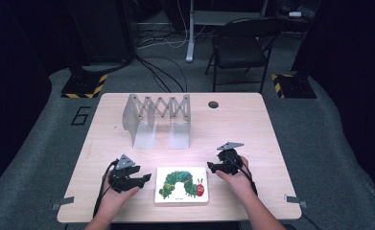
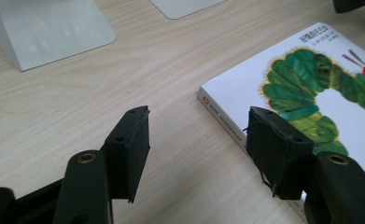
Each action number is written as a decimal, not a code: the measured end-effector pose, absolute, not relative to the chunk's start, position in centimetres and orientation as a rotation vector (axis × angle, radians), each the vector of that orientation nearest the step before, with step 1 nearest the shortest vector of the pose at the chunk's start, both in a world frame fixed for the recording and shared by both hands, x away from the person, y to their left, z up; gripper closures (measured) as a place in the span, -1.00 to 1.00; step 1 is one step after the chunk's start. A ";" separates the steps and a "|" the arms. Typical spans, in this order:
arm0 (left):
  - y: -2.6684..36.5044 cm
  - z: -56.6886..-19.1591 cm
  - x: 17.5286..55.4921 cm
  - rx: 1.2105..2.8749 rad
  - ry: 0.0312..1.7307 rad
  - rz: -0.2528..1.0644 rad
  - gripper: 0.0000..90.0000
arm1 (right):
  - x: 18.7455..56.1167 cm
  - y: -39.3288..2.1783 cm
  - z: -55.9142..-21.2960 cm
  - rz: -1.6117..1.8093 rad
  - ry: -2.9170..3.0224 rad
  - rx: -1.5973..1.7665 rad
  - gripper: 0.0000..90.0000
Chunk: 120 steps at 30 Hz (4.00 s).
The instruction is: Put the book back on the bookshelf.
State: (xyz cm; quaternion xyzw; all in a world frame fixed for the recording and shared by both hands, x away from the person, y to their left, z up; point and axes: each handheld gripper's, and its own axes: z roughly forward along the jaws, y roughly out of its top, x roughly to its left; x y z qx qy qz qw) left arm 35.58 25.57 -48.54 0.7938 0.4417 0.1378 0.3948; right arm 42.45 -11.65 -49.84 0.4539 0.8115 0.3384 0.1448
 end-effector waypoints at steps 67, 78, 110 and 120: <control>20.0 -52.1 31.0 2.227 0.883 0.273 -0.57 | 41.9 -8.1 -50.7 1.034 2.572 1.308 -0.21; 19.2 -52.4 30.8 2.227 0.907 0.342 -0.68 | 41.7 -7.5 -50.7 1.031 2.574 1.296 -0.26; 18.4 -53.0 32.0 2.191 0.844 0.390 -0.68 | 44.2 -9.8 -50.7 1.137 2.546 1.490 -0.19; 18.3 -53.0 32.1 2.200 0.838 0.362 -0.73 | 44.1 -10.0 -50.4 1.173 2.516 1.546 -0.13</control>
